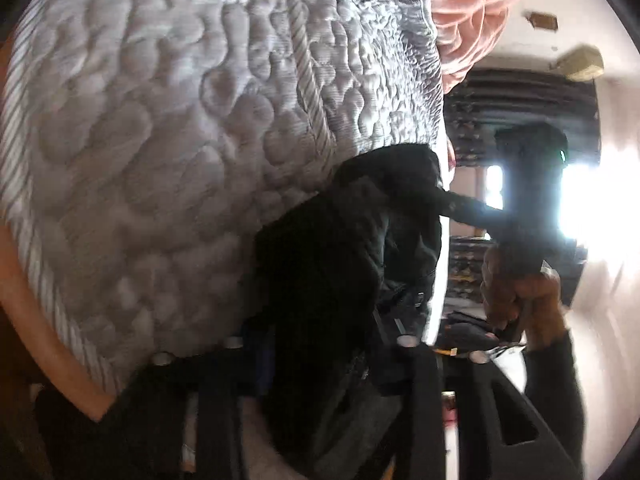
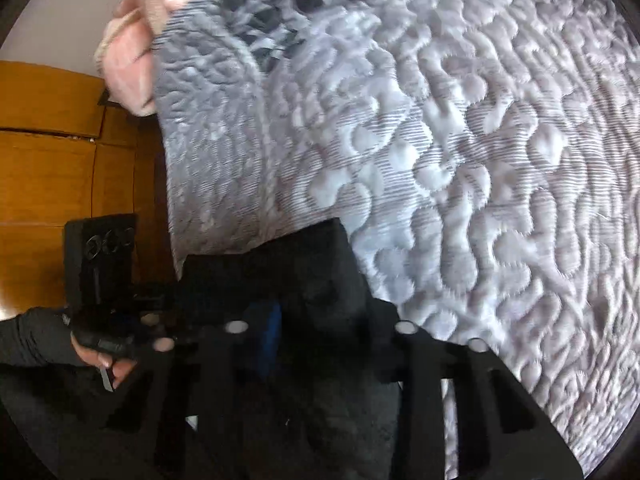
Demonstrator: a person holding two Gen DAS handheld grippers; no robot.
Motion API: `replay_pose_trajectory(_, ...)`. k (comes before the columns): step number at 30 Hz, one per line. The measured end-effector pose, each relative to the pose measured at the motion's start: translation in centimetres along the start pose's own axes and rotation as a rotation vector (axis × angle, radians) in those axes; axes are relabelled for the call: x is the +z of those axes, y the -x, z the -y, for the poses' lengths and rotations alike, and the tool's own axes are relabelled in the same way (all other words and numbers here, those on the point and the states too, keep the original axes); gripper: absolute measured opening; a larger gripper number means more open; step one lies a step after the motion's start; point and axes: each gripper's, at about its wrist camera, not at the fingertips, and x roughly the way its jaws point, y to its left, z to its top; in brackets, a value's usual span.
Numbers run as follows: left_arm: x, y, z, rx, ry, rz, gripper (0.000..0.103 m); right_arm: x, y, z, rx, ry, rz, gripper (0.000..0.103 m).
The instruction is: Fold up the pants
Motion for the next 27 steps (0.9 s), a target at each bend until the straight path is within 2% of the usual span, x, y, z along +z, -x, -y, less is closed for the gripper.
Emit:
replay_pose_trajectory(8, -2.8, 3.6, 7.1, -0.041, -0.161, 0.043, 0.027, -4.4, 8.2, -4.5, -0.083, 0.041, 0.096, 0.027)
replay_pose_trajectory(16, -8.4, 6.4, 15.7, -0.085, -0.386, 0.041, 0.026, -12.1, 17.6, -9.1, -0.197, 0.032, 0.211, 0.027)
replay_pose_trajectory(22, -12.0, 7.4, 20.0, -0.105, -0.482, 0.026, 0.026, -17.5, 22.1, -11.9, -0.277, 0.022, 0.267, 0.026)
replay_pose_trajectory(27, -15.2, 8.0, 23.0, -0.107, -0.558, 0.003, 0.026, -21.3, 24.2, -13.4, -0.321, 0.005, 0.305, 0.026)
